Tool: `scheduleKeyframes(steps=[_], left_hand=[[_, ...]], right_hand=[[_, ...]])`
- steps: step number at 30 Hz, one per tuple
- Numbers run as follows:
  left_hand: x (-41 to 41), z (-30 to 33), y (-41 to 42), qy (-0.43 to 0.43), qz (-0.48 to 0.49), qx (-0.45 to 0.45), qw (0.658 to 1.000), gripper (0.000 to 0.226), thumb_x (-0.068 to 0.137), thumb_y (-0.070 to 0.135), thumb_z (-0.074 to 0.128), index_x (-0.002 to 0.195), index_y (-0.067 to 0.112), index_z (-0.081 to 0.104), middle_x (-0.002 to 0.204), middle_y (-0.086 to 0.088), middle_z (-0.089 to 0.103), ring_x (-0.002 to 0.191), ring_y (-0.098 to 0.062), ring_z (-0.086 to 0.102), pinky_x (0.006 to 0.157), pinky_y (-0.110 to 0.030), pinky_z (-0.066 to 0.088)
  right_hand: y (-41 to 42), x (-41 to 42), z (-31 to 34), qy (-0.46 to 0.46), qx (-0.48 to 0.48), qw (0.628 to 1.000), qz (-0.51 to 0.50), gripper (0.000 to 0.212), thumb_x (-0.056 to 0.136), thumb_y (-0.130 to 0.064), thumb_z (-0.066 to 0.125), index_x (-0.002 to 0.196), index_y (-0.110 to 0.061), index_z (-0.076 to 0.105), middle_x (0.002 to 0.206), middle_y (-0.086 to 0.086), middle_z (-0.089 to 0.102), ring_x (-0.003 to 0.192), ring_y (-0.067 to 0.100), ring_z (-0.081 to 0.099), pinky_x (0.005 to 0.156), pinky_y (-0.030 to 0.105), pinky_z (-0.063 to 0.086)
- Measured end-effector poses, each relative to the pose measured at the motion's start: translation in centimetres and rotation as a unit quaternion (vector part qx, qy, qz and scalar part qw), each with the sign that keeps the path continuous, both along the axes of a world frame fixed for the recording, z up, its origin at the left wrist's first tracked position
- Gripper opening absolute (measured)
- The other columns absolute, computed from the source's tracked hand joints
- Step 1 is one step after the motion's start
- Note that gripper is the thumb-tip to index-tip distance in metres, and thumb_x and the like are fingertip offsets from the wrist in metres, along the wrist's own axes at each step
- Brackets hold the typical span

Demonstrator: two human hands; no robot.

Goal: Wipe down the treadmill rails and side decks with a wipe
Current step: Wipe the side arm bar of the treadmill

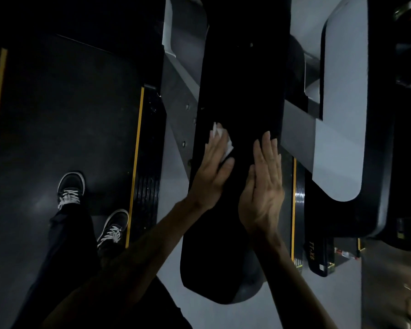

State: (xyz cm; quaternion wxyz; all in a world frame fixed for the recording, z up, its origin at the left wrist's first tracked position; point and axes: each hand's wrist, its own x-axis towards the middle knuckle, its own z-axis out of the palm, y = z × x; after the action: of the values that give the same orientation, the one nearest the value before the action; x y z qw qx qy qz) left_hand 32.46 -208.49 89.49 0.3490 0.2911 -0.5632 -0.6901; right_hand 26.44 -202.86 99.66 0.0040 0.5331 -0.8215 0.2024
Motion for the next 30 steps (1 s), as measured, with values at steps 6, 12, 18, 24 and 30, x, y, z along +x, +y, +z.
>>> scheduleKeyframes(steps=[6, 12, 18, 24, 30], left_hand=[[-0.3, 2.9, -1.1, 0.029, -0.02, -0.113, 0.993, 0.062, 0.107, 0.025, 0.04, 0.16, -0.001, 0.019, 0.171, -0.013, 0.007, 0.16, -0.027, 0.0, 0.129, -0.049, -0.001], [-2.8, 3.3, -6.4, -0.024, -0.009, -0.094, 0.995, 0.065, 0.111, 0.047, 0.021, 0.164, 0.014, 0.006, 0.173, -0.006, -0.005, 0.159, -0.016, -0.01, 0.129, -0.049, -0.006], [-1.9, 1.8, -4.8, -0.033, 0.003, 0.007, 0.999, 0.065, 0.109, 0.048, 0.015, 0.165, 0.017, 0.003, 0.173, 0.001, -0.004, 0.158, -0.009, -0.01, 0.129, -0.047, -0.004], [-0.2, 2.8, 0.5, -0.007, -0.006, -0.023, 1.0, 0.059, 0.109, 0.033, 0.024, 0.162, 0.008, 0.017, 0.172, -0.008, 0.007, 0.16, -0.018, -0.003, 0.13, -0.042, -0.003], [-2.3, 4.2, -5.2, 0.006, -0.027, -0.05, 0.998, 0.062, 0.111, 0.042, 0.018, 0.163, 0.01, 0.011, 0.172, -0.006, -0.003, 0.159, -0.016, -0.01, 0.129, -0.043, -0.009]], right_hand=[[0.2, 0.0, 0.0, -0.027, -0.038, 0.999, -0.006, 0.046, 0.106, -0.011, 0.032, 0.145, 0.004, 0.052, 0.159, 0.018, 0.041, 0.152, 0.032, 0.033, 0.122, 0.059, 0.03], [0.2, -0.1, 0.0, -0.01, -0.04, 0.999, -0.001, 0.051, 0.1, 0.001, 0.029, 0.145, 0.007, 0.05, 0.158, 0.019, 0.042, 0.152, 0.033, 0.034, 0.121, 0.058, 0.032], [0.2, -0.2, 0.0, 0.014, -0.046, 0.999, 0.001, 0.052, 0.097, 0.002, 0.029, 0.143, 0.006, 0.053, 0.156, 0.018, 0.046, 0.15, 0.033, 0.038, 0.12, 0.054, 0.037], [0.0, -0.1, 0.0, 0.067, -0.043, 0.997, -0.024, 0.049, 0.094, 0.007, 0.043, 0.141, 0.002, 0.058, 0.154, 0.014, 0.051, 0.147, 0.028, 0.043, 0.115, 0.045, 0.044], [-1.4, 0.0, 0.2, 0.076, 0.019, 0.997, -0.022, 0.057, 0.095, -0.005, 0.049, 0.151, 0.001, 0.045, 0.163, 0.015, 0.037, 0.154, 0.029, 0.03, 0.126, 0.038, 0.025]])
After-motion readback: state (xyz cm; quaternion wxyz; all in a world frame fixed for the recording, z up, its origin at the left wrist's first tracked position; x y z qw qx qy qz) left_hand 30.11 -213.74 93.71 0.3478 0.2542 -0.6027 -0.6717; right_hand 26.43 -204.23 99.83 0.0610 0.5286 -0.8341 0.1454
